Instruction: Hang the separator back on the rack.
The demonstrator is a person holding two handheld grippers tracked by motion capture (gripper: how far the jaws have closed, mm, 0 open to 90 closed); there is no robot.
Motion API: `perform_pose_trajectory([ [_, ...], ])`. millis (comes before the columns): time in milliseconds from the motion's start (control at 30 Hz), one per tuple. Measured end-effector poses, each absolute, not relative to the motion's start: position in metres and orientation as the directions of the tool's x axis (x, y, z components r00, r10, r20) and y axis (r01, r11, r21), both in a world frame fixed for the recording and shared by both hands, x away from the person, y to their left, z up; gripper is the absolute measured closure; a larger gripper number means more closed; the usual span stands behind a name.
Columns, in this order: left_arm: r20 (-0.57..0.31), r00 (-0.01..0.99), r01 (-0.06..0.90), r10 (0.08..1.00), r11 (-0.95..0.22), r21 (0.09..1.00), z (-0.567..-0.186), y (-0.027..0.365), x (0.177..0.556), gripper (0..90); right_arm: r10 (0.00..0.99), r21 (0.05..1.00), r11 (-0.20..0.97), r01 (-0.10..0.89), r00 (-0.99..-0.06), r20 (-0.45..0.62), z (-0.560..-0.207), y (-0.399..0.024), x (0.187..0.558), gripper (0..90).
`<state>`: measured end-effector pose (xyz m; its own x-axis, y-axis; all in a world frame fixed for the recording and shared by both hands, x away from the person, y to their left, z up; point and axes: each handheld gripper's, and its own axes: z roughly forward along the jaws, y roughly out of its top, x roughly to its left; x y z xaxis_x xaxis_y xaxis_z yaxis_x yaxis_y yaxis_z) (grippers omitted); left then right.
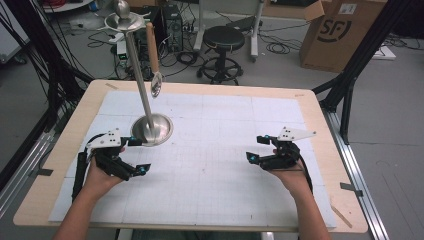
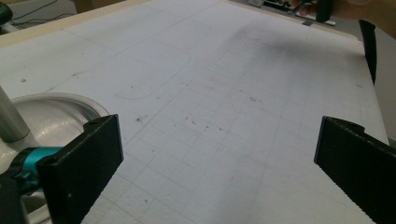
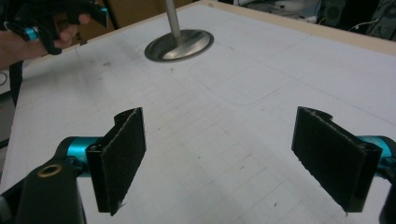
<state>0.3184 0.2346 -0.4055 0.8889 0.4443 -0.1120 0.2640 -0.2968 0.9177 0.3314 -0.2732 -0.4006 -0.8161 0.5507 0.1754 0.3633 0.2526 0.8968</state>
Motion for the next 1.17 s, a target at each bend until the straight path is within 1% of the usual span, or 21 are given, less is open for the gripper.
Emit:
perform_pose_trajectory([
  [133,-0.114,0.89,0.263,0.442,-0.292,0.92,-0.406,0.233,0.319,1.8,0.547,0.881,0.277,0.384,-0.817,0.184,-0.409,-0.27,0.332,16.8],
  [300,-0.116,0.895,0.262,0.432,-0.295,0.919,-0.407,0.232,0.32,1.8,0.566,0.895,0.241,0.375,-0.804,0.185,-0.41,-0.271,0.332,16.4],
  [767,-0.121,0.891,0.268,0.438,-0.292,0.918,-0.408,0.232,0.321,1.8,0.579,0.877,0.248,0.411,-0.789,0.206,-0.418,-0.276,0.335,16.2],
  [1167,-0.122,0.892,0.273,0.436,-0.304,0.913,-0.411,0.229,0.324,1.8,0.575,0.873,0.258,0.413,-0.792,0.204,-0.42,-0.277,0.334,16.2],
])
